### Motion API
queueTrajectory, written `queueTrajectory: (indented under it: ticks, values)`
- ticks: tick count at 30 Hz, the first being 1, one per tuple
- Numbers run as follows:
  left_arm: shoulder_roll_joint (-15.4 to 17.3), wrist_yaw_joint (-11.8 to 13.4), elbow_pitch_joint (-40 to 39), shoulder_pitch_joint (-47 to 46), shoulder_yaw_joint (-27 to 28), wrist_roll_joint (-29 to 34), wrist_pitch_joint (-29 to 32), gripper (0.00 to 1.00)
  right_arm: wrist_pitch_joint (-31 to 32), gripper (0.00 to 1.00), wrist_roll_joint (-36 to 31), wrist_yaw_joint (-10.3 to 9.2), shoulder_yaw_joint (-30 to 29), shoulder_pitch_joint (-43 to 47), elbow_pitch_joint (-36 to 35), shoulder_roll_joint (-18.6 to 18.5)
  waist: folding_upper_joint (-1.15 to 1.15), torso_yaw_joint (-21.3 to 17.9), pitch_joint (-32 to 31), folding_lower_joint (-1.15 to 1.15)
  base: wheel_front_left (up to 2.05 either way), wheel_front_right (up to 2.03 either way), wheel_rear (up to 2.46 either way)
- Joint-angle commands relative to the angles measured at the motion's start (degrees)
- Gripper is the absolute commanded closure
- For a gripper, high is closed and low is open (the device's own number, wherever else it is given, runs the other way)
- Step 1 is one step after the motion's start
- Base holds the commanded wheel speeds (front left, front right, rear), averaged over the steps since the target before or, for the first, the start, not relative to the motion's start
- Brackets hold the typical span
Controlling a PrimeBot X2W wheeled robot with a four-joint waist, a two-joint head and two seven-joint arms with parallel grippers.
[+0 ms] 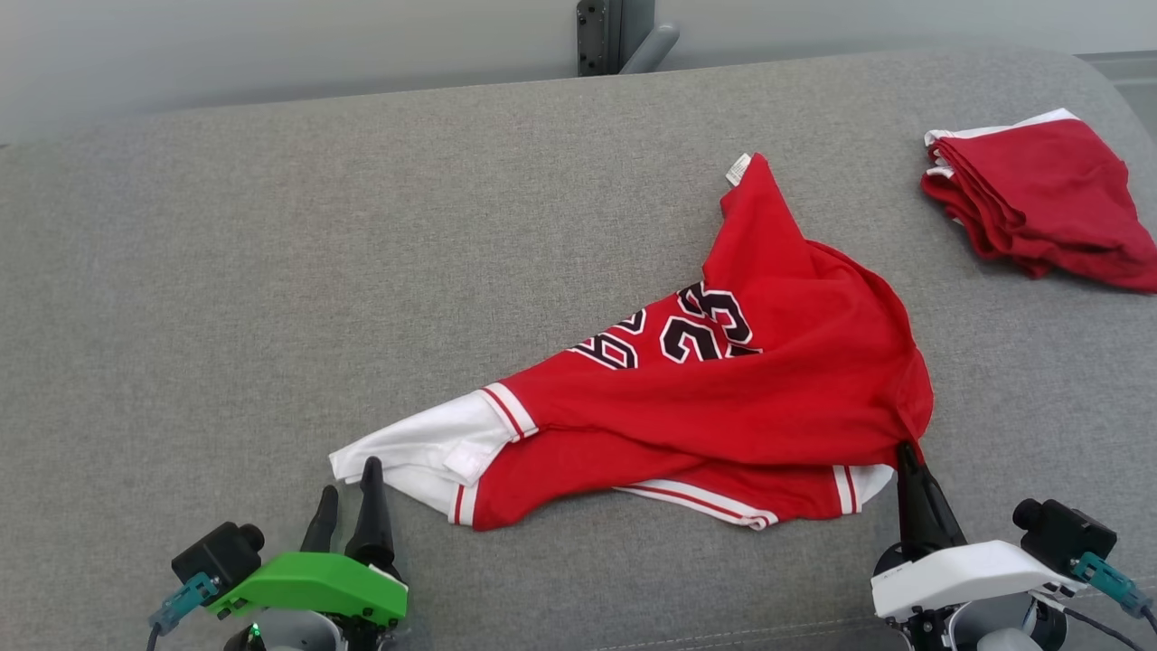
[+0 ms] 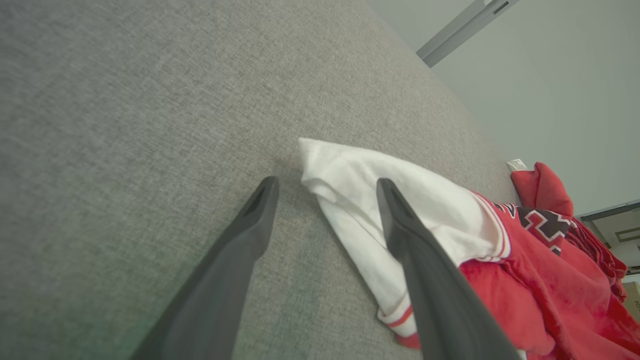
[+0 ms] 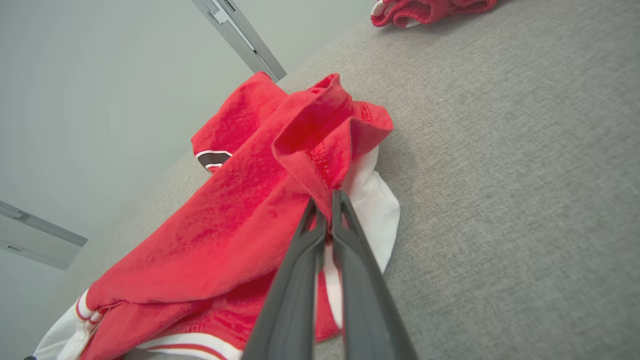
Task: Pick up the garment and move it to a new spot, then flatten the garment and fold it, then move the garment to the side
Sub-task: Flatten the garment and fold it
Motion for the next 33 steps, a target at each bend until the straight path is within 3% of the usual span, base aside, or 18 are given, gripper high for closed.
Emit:
queueTrajectory:
  ticks: [1, 4, 5, 9, 13, 14, 24, 33]
  values:
    - [0.20, 0.12, 1.24, -1.56, -0.09, -0.99, 0.06, 0.00, 0.04, 1.00, -0.35, -0.03, 0.29, -0.43, 0.15, -0.11, 0.00, -0.18, -0.10, 0.00, 0.00, 0.00, 0.00]
    - [0.20, -0.28, 2.77, -2.64, -0.34, -1.89, -0.51, 0.03, 0.04, 1.00, -0.46, -0.03, 0.52, -0.48, 0.17, -0.11, 0.00, -0.36, -0.14, 0.00, 0.00, 0.00, 0.00]
    - [0.21, -0.39, 3.15, -2.94, -0.38, -2.14, -0.76, 0.16, 0.04, 1.00, -0.50, -0.03, 0.55, -0.45, 0.17, -0.11, 0.00, -0.39, -0.14, 0.00, 0.00, 0.00, 0.00]
    - [0.21, -0.58, 4.66, -4.04, -0.49, -3.00, -1.42, 0.52, 0.04, 1.00, -0.59, -0.03, 0.67, -0.46, 0.28, -0.11, 0.00, -0.46, -0.12, 0.00, 0.00, 0.00, 0.00]
    - [0.21, -0.82, 6.43, -5.26, -0.46, -3.53, -1.89, 0.78, 0.04, 1.00, -0.69, -0.03, 0.70, -0.70, 0.31, -0.11, 0.00, -0.50, -0.02, 0.00, 0.00, 0.00, 0.00]
    - [0.20, -0.97, 6.73, -5.60, -0.50, -3.64, -2.14, 1.00, 0.04, 1.00, -0.72, -0.03, 0.69, -0.76, 0.26, -0.11, 0.00, -0.51, 0.01, 0.00, 0.00, 0.00, 0.00]
    - [0.21, -2.41, 5.17, -7.07, 0.70, -4.45, -4.29, 1.00, 0.04, 1.00, -1.12, -0.03, 0.30, -1.49, -1.95, -0.12, 0.00, -0.57, -0.28, 0.00, 0.00, 0.00, 0.00]
    - [0.21, -3.28, -7.88, -4.81, 4.95, -3.67, -4.63, 1.00, 0.09, 1.00, 1.36, -0.02, 0.19, -3.90, -9.54, -0.11, 0.00, -0.53, -2.08, 0.00, 0.00, 0.00, 0.00]
